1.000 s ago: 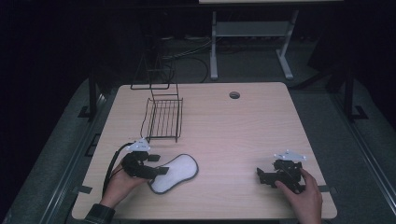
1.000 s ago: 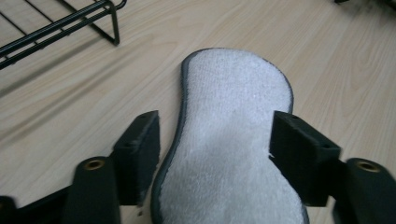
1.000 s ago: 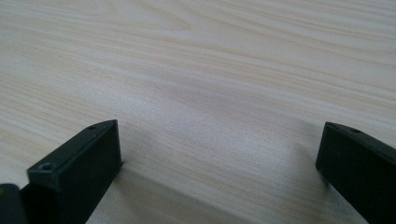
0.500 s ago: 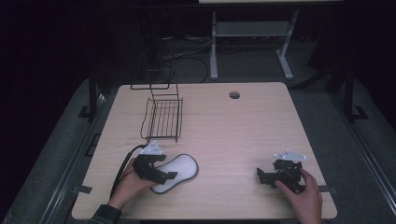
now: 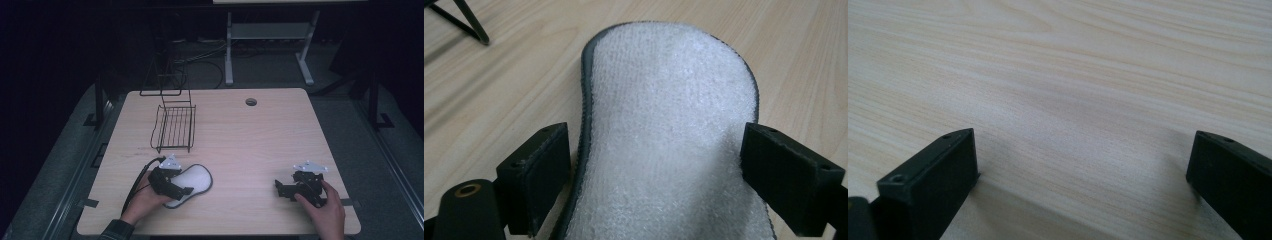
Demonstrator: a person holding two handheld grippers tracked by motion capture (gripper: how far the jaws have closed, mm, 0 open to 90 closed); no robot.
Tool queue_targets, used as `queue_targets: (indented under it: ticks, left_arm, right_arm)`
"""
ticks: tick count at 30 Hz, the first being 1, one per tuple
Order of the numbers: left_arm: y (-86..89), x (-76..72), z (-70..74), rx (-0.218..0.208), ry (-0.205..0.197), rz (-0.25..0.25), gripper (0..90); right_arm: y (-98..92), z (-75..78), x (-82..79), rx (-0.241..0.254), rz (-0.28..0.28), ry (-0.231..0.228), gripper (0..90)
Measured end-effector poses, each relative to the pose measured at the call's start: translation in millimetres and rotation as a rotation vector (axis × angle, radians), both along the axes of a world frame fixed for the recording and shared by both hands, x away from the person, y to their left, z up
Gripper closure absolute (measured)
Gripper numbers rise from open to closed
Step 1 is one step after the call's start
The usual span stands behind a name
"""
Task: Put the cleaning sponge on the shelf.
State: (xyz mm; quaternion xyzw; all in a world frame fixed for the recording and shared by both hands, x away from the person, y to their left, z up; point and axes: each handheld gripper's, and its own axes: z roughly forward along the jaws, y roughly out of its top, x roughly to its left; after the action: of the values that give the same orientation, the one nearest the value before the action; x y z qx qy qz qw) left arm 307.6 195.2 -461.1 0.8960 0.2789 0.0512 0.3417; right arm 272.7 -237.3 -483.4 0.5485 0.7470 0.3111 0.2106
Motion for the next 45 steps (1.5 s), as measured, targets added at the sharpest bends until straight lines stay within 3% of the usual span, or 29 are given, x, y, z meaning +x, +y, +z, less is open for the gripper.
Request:
queue_targets:
  ticks: [2,12,22,30,31,34,45]
  left_arm:
    - [-0.5,0.7,-1.6,0.006,0.014,-0.008,12.7]
    - [-1.5,0.6,-1.3,0.018,0.005,-0.016,13.8]
    - [-0.2,1.0,4.5,0.022,0.024,-0.037,25.0]
    - [4.1,-0.4,12.3,-0.018,0.018,-0.034,35.7]
    - [7.0,0.0,16.0,-0.029,0.014,-0.044,41.5]
    - [8.4,-0.2,18.0,-0.045,0.012,-0.039,46.9]
    - [14.5,0.6,29.3,-0.123,0.034,-0.048,60.8]
  right_arm:
    - [0.0,0.0,0.0,0.000,0.000,0.000,0.0]
    - [0.0,0.0,0.0,0.000,0.000,0.000,0.0]
    - [0.0,0.0,0.0,0.000,0.000,0.000,0.0]
    - [-0.1,0.0,0.0,0.000,0.001,0.000,0.0]
    - [0.0,0.0,0.0,0.000,0.001,0.000,0.0]
    - [0.0,0.0,0.0,0.000,0.000,0.000,0.0]
    - [0.0,0.0,0.0,0.000,0.000,0.000,0.0]
